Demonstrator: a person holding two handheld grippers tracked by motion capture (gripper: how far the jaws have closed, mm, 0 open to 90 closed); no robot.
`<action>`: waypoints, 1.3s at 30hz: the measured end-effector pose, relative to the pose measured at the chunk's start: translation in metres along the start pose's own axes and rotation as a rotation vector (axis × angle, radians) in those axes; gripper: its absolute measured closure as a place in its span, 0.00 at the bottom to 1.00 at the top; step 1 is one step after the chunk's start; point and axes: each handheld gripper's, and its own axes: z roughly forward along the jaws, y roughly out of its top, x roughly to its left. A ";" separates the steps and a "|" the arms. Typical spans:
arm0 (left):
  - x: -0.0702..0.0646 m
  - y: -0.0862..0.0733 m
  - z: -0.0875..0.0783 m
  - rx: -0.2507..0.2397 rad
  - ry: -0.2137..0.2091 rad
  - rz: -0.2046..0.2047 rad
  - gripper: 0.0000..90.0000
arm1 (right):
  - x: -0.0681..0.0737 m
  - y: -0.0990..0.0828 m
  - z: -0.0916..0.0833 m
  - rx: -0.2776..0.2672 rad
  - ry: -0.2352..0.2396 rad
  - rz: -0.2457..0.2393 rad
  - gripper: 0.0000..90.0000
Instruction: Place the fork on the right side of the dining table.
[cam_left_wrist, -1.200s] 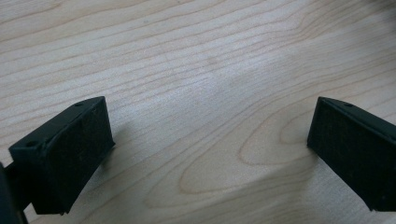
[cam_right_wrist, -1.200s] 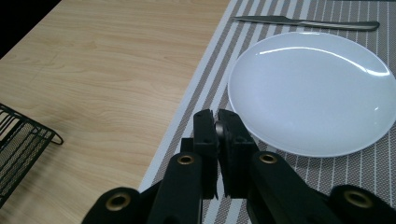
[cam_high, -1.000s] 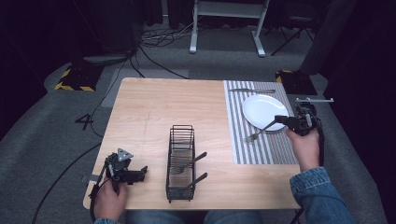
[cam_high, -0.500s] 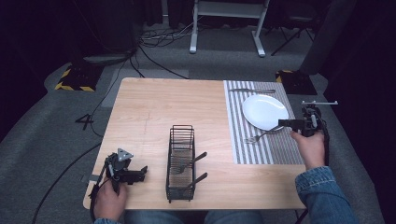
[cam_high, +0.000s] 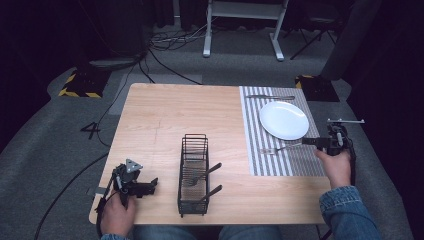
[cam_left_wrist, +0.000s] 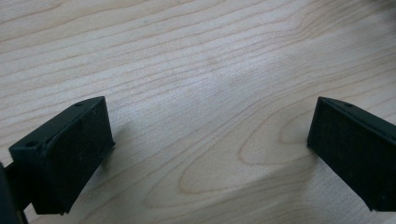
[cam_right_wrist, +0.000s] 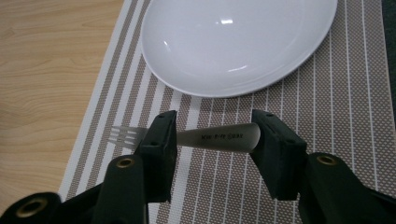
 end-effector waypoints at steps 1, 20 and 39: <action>0.000 0.000 0.000 0.000 0.000 0.000 0.00 | -0.002 -0.001 0.001 0.000 0.000 0.004 0.57; 0.000 0.000 0.000 0.000 0.000 0.000 0.00 | -0.025 -0.023 0.016 0.041 -0.001 0.075 0.53; 0.000 0.000 0.000 0.000 0.000 0.000 0.00 | -0.030 -0.032 0.010 0.001 -0.056 0.070 0.48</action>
